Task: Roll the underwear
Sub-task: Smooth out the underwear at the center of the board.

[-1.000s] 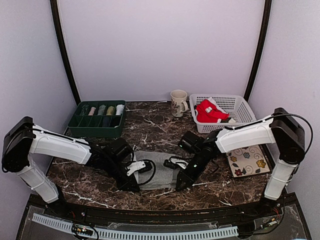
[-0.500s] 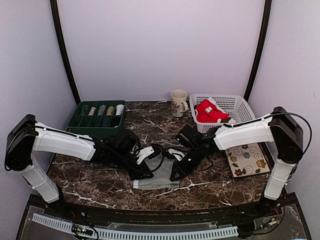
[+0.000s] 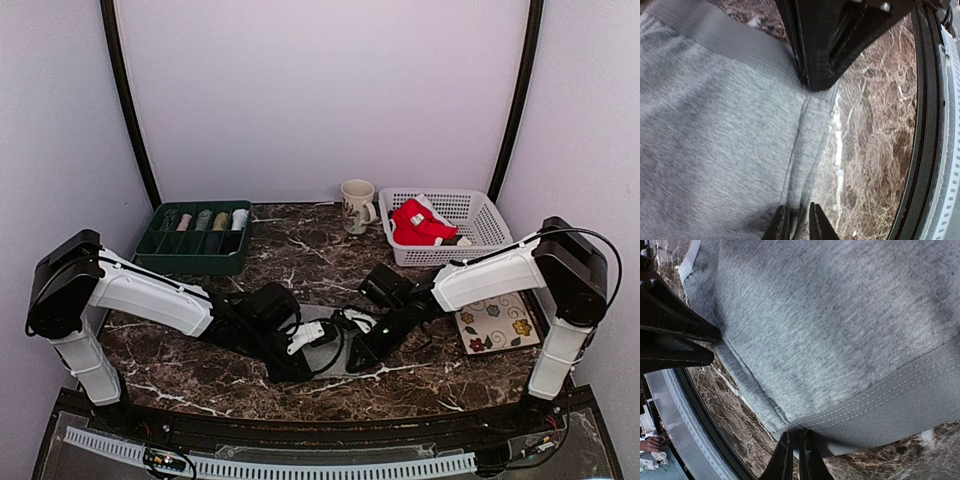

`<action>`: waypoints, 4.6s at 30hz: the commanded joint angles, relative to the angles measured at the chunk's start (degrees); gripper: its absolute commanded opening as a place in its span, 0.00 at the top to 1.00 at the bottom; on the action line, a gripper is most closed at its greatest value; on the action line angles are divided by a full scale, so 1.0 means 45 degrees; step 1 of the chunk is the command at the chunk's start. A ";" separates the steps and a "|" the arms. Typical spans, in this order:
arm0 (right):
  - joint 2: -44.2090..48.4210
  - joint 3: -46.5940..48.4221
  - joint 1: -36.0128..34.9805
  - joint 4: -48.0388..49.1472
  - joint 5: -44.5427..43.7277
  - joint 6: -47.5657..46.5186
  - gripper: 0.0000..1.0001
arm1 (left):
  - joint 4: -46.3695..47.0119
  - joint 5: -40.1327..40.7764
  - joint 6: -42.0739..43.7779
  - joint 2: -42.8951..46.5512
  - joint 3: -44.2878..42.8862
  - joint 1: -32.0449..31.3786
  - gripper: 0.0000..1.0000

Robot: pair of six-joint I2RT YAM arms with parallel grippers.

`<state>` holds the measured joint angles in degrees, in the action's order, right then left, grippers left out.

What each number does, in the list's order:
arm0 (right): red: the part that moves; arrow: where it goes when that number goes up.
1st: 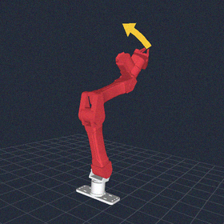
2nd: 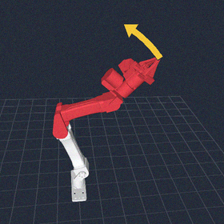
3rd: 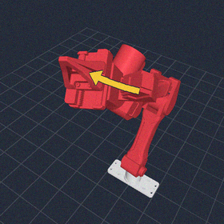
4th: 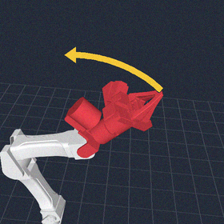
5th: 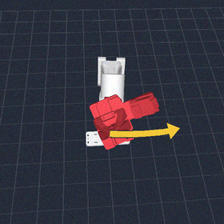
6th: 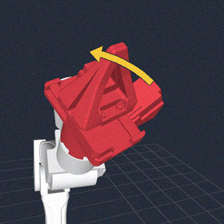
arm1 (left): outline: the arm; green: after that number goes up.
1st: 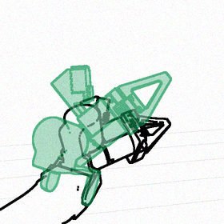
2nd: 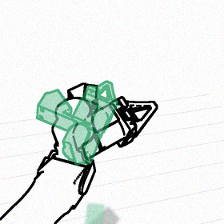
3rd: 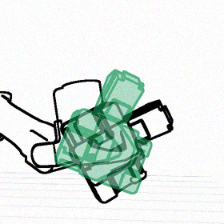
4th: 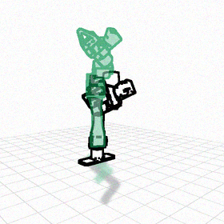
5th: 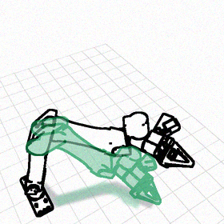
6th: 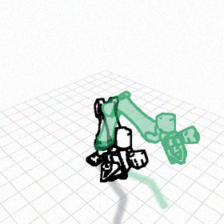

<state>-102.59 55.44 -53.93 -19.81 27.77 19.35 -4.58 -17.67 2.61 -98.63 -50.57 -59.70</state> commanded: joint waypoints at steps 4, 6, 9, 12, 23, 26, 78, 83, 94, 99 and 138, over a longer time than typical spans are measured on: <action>0.0184 -0.0692 0.0010 -0.0374 -0.0129 -0.0110 0.92 | -0.1111 -0.0022 0.0089 0.0482 0.0804 -0.0151 0.85; 0.0446 -0.0708 0.0005 -0.0518 -0.0172 -0.0145 0.91 | -0.1061 -0.0193 0.0084 0.0874 0.1147 -0.0148 0.85; 0.0967 -0.0530 0.0012 -0.0767 -0.0252 -0.0199 0.89 | -0.1005 -0.0351 0.0064 0.1908 0.1453 -0.0148 0.77; 0.1658 -0.0150 0.0021 -0.0815 -0.0446 -0.0192 0.86 | -0.1018 -0.0321 -0.0192 0.3004 0.1151 -0.0141 0.68; 0.0314 0.1249 0.0215 0.0682 0.0159 0.0807 0.79 | 0.0098 -0.0025 -0.3166 0.2499 0.0799 0.1353 0.62; -0.0161 0.0635 0.0153 0.1247 0.0542 0.0876 0.78 | 0.0247 -0.0259 -0.3715 0.1933 0.1183 0.1486 0.64; -0.1184 -0.2078 0.1650 1.5028 0.2542 1.1218 0.02 | 1.0071 -0.4526 -1.2151 0.0861 0.2889 0.3932 0.01; -0.2537 -0.2797 0.1906 1.6220 0.2523 1.1904 0.04 | 1.0780 -0.4201 -1.2551 -0.0121 0.3640 0.4477 0.01; -0.2945 -0.4656 0.2395 1.6353 0.2249 1.1938 0.07 | 1.1658 -0.4918 -1.2253 -0.0317 0.5880 0.5742 0.01; -0.1265 -0.3882 0.2245 1.4659 0.2417 1.0438 0.07 | 0.7292 -0.5367 -0.9157 0.1698 0.4562 0.5775 0.01; 0.4532 -0.2245 -0.0717 0.4297 -0.1913 -0.3792 0.40 | -0.2269 -0.0812 0.2509 0.4384 0.0813 0.3368 0.26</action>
<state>-89.60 50.19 -52.64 3.86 32.03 21.17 -3.03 -32.45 -3.07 -81.62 -46.24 -37.78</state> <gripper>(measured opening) 0.627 0.740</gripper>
